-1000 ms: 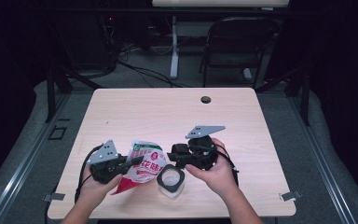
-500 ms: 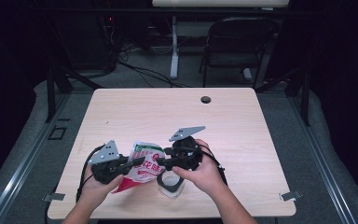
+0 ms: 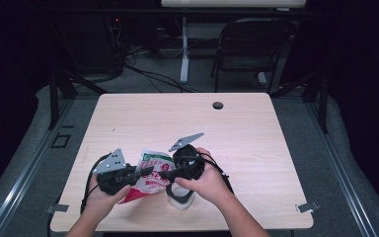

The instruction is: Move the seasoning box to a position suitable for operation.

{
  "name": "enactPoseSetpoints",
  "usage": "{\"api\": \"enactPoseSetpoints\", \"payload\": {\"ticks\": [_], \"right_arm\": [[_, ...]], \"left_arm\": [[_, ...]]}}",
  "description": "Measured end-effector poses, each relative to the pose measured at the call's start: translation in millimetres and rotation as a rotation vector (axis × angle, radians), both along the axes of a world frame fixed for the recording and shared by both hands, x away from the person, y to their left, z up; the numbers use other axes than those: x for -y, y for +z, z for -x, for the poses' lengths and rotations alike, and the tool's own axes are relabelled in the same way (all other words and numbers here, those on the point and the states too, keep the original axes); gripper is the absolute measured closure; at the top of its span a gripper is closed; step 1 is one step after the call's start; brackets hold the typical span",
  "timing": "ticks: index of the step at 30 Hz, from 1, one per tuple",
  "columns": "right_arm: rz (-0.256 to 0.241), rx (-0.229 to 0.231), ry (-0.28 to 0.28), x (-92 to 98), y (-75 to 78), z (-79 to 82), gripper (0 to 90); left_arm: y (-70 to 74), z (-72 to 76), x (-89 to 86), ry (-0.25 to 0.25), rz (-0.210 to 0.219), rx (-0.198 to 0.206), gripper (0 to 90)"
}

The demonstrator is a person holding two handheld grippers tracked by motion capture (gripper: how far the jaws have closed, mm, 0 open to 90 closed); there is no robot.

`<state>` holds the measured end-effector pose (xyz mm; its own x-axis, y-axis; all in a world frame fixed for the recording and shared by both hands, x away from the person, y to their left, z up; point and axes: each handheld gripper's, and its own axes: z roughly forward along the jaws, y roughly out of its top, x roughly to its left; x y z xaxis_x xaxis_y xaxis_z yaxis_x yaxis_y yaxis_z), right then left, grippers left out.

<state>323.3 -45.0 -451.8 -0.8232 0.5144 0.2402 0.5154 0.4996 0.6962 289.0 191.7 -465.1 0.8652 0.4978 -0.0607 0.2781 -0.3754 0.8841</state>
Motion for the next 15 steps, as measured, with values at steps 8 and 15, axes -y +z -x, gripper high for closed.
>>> {"api": "enactPoseSetpoints", "payload": {"ticks": [8, 15], "right_arm": [[0.040, -0.028, 0.029, -7.9, -5.7, -0.7, 67.9], [0.057, -0.062, 0.049, -9.2, -6.5, -2.0, 80.0]], "left_arm": [[-0.6, 0.6, 0.9, 0.003, 0.000, -0.003, 90.0], [-1.5, 1.1, 0.6, 0.007, -0.005, -0.008, 89.9]]}}
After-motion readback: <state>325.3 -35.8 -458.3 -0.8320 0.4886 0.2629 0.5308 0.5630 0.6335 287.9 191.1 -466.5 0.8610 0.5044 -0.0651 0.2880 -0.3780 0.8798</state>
